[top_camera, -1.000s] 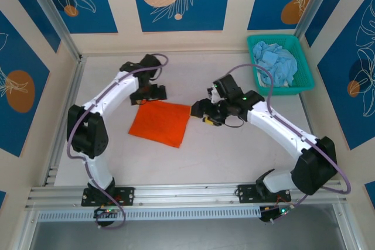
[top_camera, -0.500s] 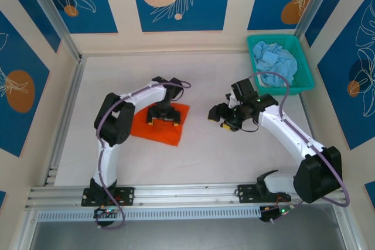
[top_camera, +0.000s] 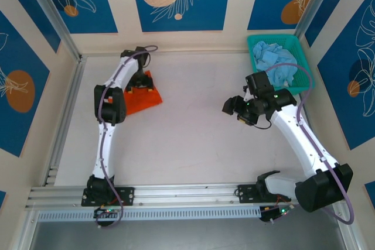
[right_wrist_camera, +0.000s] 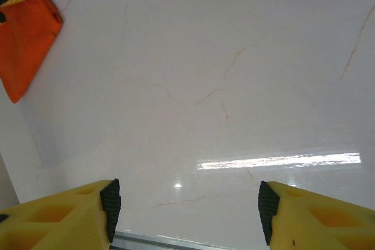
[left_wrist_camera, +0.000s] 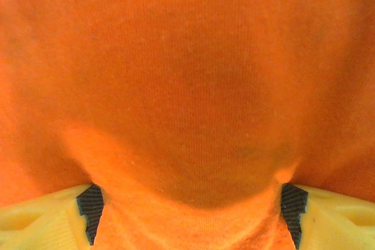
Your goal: Fold and stack the t-shirts
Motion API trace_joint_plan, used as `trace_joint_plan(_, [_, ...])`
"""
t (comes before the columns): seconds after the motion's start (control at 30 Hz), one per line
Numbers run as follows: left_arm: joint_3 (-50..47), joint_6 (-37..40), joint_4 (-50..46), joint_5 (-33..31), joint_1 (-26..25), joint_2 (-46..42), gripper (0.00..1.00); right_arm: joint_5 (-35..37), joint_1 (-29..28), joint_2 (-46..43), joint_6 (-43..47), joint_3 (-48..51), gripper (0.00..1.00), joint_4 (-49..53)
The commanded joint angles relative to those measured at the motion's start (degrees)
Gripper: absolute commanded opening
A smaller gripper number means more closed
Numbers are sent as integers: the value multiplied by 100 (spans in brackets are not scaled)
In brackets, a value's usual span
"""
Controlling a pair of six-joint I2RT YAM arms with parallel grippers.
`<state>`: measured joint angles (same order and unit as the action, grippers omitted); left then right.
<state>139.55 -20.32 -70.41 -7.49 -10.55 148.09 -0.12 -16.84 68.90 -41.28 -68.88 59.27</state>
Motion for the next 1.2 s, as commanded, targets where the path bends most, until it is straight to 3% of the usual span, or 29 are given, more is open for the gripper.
trace_joint_plan(0.0, [780,477,-504,-227,247,649,84,270,49,128,46,-345,66,481])
trace_joint_plan(0.2, [902,473,-252,53,778,579,86,242,60,492,-73,-693,66,565])
trace_joint_plan(0.4, [562,7,-36,354,813,-565,92,-38,-87,969,-23,-1186,65,473])
trace_joint_plan(0.5, [-557,-777,287,407,817,-1417,90,-77,-201,1150,-23,-1318,65,373])
trace_joint_plan(0.7, [-3853,-2749,1952,1061,845,-2896,78,-182,-302,1242,-171,-1277,65,15])
trace_joint_plan(0.9, [-4675,-3523,2340,1208,852,-2787,75,-314,-356,1316,-314,-1146,64,-237])
trace_joint_plan(1.17, [-3801,-3229,1551,433,990,-1870,77,-310,-444,1333,-432,-1101,64,-280])
